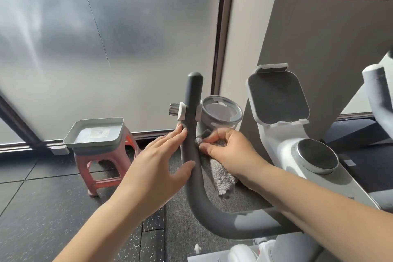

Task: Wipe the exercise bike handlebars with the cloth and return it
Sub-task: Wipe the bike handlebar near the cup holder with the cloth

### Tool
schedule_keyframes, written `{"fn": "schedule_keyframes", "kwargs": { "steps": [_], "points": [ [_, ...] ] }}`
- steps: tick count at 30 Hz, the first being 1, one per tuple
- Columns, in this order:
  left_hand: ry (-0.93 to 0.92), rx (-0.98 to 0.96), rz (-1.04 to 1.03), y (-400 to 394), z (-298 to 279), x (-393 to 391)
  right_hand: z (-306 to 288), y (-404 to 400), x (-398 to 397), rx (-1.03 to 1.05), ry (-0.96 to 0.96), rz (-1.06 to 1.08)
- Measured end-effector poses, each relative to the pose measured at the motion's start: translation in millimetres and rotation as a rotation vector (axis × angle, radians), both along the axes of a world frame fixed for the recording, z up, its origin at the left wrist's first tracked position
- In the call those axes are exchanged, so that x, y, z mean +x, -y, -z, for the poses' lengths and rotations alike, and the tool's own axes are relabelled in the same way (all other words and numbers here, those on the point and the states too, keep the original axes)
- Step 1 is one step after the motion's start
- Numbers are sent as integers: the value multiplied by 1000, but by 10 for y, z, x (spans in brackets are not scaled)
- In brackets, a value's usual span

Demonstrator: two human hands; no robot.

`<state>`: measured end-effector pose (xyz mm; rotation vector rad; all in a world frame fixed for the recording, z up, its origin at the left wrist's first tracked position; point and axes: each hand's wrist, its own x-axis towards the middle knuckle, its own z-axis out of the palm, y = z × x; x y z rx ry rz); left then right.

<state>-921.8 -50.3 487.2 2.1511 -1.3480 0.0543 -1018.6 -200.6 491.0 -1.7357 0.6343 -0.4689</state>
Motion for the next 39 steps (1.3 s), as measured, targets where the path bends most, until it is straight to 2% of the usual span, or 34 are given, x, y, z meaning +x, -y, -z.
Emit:
{"fn": "schedule_keyframes", "kwargs": {
  "steps": [2,6,8,13,18,20,23,25,31,36,39],
  "points": [
    [7,-1,-2,9,0,-8,-28,10,6,-35,-10,31],
    [27,10,-10,13,-15,-24,-81,-70,234,2,68,366],
    [31,15,-1,1,-15,-25,-77,-113,290,-3,72,425],
    [16,35,27,-37,-19,-47,-19,7,85,-29,-10,73],
    [18,49,20,-34,-22,-79,5,9,-193,16,-75,-174],
    [25,53,18,-35,-30,-85,-39,34,-189,76,-65,-185],
    [33,57,18,-59,-44,-110,-75,59,-6,101,33,11],
    [40,68,24,-93,-44,-154,-56,7,67,89,50,40],
    [3,58,26,-173,-4,-281,23,-8,-265,207,-82,-221],
    [3,54,-1,-179,-7,-326,-86,8,-510,-18,-305,-526],
    [10,53,-12,-180,-13,-354,-107,54,-450,-101,-278,-448]
  ]
}}
